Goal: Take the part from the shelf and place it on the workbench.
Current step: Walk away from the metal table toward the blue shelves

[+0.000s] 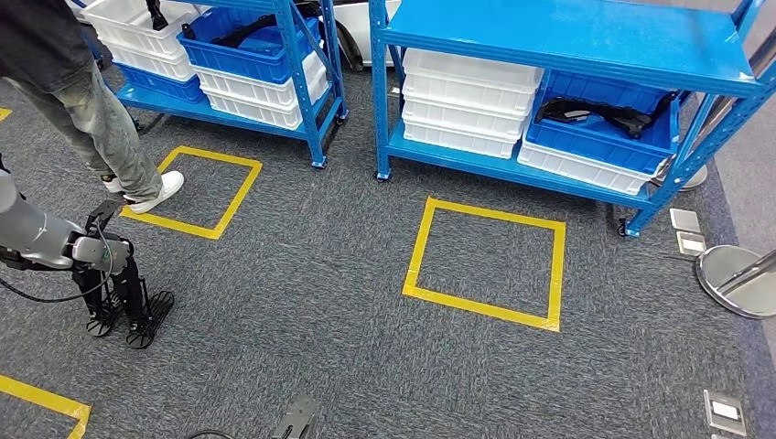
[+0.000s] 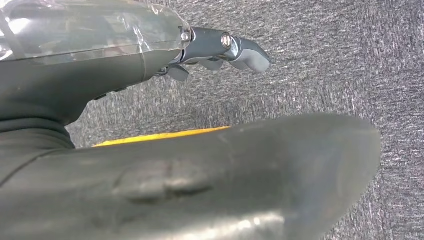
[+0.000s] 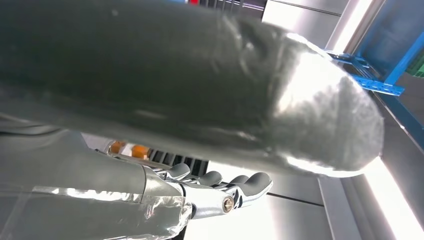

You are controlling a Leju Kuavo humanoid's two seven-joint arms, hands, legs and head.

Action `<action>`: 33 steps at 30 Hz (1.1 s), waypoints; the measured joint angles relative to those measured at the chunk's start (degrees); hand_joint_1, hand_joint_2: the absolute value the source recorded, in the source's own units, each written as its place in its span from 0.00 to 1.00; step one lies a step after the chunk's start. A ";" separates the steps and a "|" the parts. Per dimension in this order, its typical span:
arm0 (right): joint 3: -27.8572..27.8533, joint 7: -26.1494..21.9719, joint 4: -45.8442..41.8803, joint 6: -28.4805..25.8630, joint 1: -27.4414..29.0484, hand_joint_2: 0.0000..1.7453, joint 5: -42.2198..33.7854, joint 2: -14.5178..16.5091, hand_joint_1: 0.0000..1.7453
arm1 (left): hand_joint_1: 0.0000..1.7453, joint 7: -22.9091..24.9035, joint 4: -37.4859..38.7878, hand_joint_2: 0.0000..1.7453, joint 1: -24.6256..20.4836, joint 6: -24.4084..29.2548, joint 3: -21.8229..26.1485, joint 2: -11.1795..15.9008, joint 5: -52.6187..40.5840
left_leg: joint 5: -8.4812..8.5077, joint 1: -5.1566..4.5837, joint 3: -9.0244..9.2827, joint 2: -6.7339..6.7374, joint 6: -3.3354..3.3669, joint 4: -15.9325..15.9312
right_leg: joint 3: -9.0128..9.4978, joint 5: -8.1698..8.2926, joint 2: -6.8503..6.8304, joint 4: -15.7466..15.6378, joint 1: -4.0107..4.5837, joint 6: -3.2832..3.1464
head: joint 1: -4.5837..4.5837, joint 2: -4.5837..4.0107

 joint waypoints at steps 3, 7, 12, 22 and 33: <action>0.00 -0.08 0.08 0.00 0.14 0.00 -0.20 0.03 0.00 | 0.00 0.00 0.00 0.00 0.01 0.04 0.00 0.00 0.22 | -0.06 0.00 0.07 0.00 0.08 0.01 | 0.04 -0.05 0.00 -0.02 0.00 0.08 | 0.00 0.00; 0.00 -0.79 0.26 -0.02 0.68 0.00 -0.75 0.10 0.00 | 0.00 0.00 0.00 0.00 0.05 0.09 0.00 -0.01 0.37 | -0.09 0.05 0.12 0.00 0.10 -0.01 | 0.05 -0.08 -0.01 -0.03 0.00 0.11 | -0.01 0.01; -0.34 0.22 0.54 -0.02 1.27 0.00 -1.45 0.42 0.00 | 0.00 -0.01 0.00 0.00 0.10 0.15 0.00 -0.02 0.63 | -0.11 0.16 0.19 0.01 0.08 -0.07 | 0.06 -0.11 0.00 -0.03 0.03 0.07 | -0.01 0.00; -13.53 -1.19 9.46 -0.33 10.04 0.00 -14.97 5.40 0.00 | 0.00 -0.19 0.00 0.00 1.32 0.17 0.00 -0.02 1.71 | -0.21 0.25 0.27 0.00 -0.06 -0.20 | 0.07 -0.22 -0.03 -0.05 0.08 0.03 | -0.01 0.00; -29.09 3.79 37.91 3.04 8.96 0.00 -27.47 7.51 0.00 | 0.00 0.32 0.00 0.00 1.54 0.34 0.00 -0.02 2.90 | -0.42 0.40 0.61 0.05 -0.24 -0.25 | 0.39 -0.42 0.10 -0.08 0.18 -0.08 | 0.01 -0.01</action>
